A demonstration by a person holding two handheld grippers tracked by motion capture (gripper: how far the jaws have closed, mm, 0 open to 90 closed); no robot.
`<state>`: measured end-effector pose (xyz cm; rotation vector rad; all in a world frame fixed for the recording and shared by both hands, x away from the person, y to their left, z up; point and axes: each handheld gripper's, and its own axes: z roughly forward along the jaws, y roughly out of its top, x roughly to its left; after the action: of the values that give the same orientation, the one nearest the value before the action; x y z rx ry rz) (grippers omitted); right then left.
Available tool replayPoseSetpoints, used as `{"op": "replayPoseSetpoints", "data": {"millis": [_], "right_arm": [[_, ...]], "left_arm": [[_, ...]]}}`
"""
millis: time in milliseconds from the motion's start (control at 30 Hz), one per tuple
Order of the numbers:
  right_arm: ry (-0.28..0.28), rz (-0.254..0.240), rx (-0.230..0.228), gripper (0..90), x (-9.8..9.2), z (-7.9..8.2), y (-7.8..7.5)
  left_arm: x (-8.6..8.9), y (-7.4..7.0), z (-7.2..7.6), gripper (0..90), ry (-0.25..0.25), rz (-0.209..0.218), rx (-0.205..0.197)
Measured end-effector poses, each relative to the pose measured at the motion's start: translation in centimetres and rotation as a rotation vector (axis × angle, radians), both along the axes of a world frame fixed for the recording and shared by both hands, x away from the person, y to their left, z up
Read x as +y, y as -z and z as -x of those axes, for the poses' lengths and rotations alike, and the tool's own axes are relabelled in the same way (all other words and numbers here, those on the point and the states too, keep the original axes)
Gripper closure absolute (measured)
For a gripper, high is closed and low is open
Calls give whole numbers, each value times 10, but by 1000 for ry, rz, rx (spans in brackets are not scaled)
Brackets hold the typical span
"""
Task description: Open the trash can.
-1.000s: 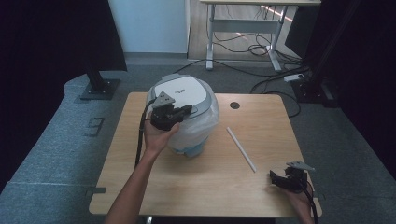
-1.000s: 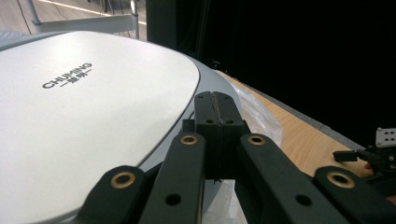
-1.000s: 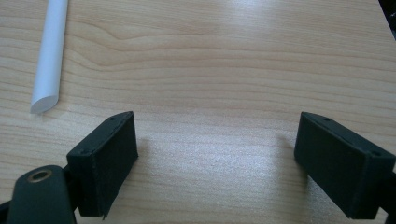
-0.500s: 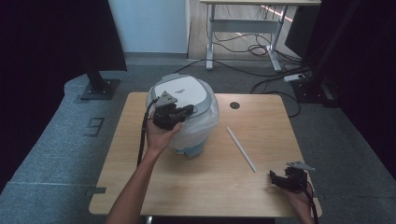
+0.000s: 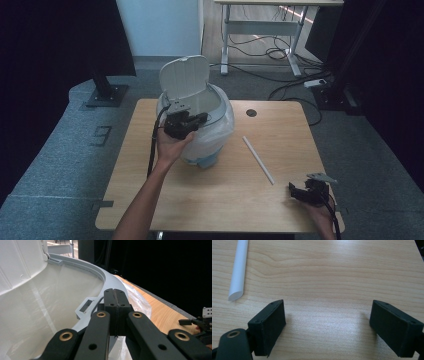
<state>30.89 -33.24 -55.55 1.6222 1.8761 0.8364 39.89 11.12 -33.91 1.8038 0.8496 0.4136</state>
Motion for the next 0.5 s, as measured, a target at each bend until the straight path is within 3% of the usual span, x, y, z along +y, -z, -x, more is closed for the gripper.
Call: {"op": "replayPoseSetpoints", "data": {"millis": [133, 167, 200, 267, 367, 500], "right_arm": [[0, 1, 0, 130, 0, 0, 0], [0, 0, 0, 130, 0, 0, 0], [0, 0, 0, 130, 0, 0, 0], [0, 0, 0, 130, 0, 0, 0], [0, 1, 0, 130, 0, 0, 0], [0, 1, 0, 130, 0, 0, 0]], "left_arm": [[0, -1, 1, 899, 12, -7, 2], [1, -1, 2, 826, 19, -5, -8], [1, -1, 3, 826, 24, 10, -16], [4, -1, 7, 665, 29, 39, -22], [9, -5, 16, 448, 20, 43, -34], [21, -5, 31, 309, 22, 30, -52]]}}
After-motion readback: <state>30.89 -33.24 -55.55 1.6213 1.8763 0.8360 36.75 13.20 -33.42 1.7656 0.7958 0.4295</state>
